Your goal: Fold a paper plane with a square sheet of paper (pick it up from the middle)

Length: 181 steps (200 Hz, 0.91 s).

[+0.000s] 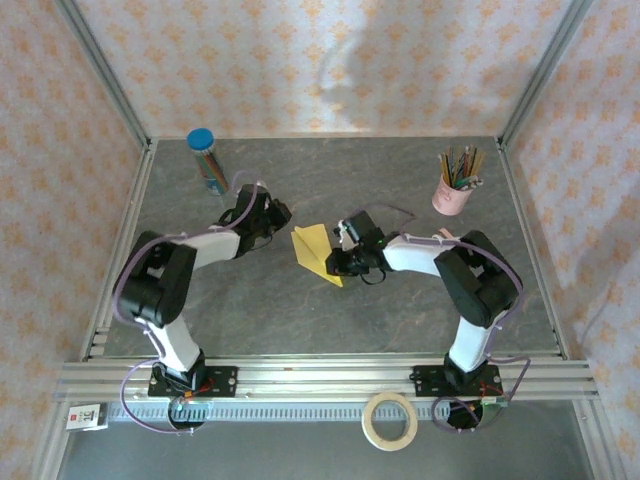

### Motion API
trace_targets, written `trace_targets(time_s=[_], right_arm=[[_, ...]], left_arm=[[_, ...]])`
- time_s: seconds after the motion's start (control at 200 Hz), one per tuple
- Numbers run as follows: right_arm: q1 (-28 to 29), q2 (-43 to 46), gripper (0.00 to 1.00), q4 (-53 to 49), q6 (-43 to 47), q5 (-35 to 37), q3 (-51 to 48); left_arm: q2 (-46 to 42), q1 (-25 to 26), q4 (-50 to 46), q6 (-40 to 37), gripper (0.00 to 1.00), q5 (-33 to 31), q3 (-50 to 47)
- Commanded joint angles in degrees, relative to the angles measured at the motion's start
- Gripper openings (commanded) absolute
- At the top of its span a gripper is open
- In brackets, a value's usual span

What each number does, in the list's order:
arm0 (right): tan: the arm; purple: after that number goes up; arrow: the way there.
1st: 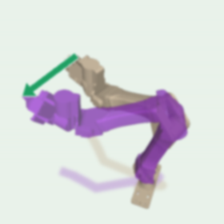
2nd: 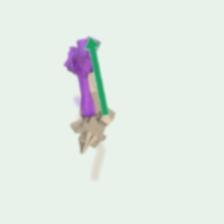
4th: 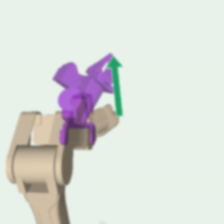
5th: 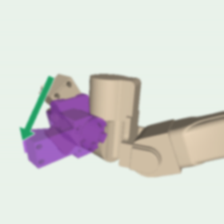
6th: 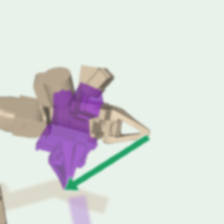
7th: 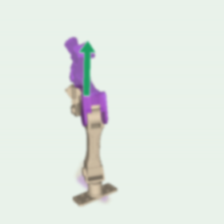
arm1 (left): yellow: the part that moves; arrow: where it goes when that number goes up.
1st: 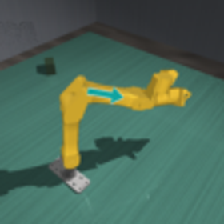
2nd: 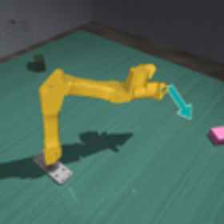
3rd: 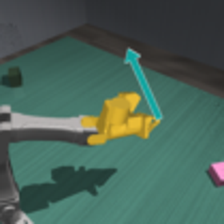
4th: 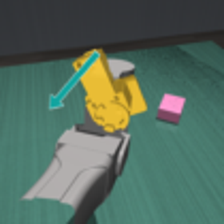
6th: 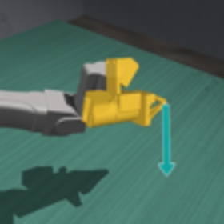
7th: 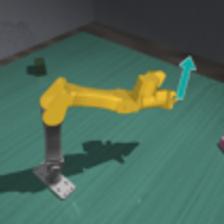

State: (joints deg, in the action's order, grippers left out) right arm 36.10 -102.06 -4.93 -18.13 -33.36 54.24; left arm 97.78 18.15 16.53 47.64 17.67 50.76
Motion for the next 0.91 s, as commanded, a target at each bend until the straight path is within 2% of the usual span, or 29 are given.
trace_targets(time_s=[0.0,0.145,0.32,0.455,0.636,0.766,0.901], right_arm=[[-1.14,3.76,0.26,5.55,-2.12,-4.15,3.60],[-3.78,7.51,0.35,11.02,-1.23,-5.43,2.54],[-6.67,6.59,0.44,12.34,1.47,-4.87,0.43],[-7.35,3.04,0.46,12.76,3.40,-6.66,0.87],[-7.35,-2.26,0.46,12.60,5.65,-11.50,2.90],[-7.36,-5.36,0.41,12.58,5.99,-14.10,4.35],[-7.31,-6.62,0.26,13.65,6.07,-16.24,5.02]], left_arm=[[-6.29,1.53,1.46,1.92,0.17,-1.43,-4.25],[-14.35,1.62,1.38,4.44,0.34,-4.13,-11.74],[-22.65,1.62,1.13,5.54,0.54,-5.46,-18.57],[-25.73,1.62,2.38,5.87,0.77,-4.07,-22.29],[-26.61,1.62,6.06,6.32,0.97,-1.58,-25.11],[-25.82,1.62,8.42,6.17,0.99,0.19,-25.45],[-24.85,1.59,11.03,6.17,0.99,2.08,-25.78]])
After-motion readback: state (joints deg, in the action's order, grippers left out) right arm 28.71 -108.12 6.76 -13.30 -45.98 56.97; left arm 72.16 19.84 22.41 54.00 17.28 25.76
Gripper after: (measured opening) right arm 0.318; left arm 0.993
